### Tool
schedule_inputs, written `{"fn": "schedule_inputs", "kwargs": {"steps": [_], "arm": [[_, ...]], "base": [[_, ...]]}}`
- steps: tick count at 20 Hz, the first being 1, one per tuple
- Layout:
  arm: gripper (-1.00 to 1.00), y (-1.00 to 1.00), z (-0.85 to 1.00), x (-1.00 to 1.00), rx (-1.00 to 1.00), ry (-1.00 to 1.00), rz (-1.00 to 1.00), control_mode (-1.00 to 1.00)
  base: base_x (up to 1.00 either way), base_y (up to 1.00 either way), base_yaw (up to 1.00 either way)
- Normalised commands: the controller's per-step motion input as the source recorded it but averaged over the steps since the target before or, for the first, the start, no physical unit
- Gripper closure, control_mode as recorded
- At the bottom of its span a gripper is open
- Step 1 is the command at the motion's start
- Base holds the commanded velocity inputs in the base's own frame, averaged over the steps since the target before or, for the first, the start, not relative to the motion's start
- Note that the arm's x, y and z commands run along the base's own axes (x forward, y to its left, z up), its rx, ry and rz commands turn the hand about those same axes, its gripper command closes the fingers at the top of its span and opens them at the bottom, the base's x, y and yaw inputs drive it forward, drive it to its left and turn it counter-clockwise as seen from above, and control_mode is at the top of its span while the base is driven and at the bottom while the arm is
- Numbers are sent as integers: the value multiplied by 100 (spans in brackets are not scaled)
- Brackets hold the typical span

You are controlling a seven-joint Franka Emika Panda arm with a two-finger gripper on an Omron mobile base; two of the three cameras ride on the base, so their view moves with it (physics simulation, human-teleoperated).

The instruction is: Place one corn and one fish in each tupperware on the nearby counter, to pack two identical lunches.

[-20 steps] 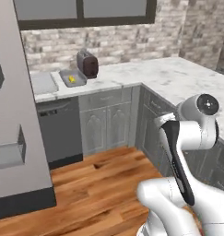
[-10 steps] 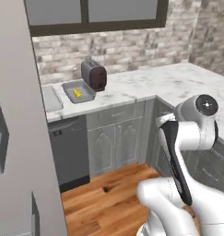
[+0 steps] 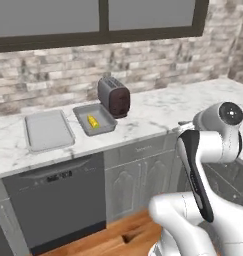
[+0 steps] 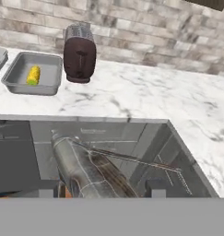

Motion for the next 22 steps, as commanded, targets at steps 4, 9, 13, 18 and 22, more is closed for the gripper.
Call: {"fn": "schedule_inputs", "kwargs": {"steps": [4, 9, 13, 18, 22], "arm": [[100, 0, 0, 0, 0, 0, 0, 100], [100, 0, 0, 0, 0, 0, 0, 100], [100, 0, 0, 0, 0, 0, 0, 100], [100, -19, -34, 60, 3, 25, 0, -100], [100, -22, -46, 100, 16, 52, 0, -100]], "base": [[100, 63, 18], [100, 77, 11], [100, 85, 1], [40, 7, 0], [0, 0, 0]]}}
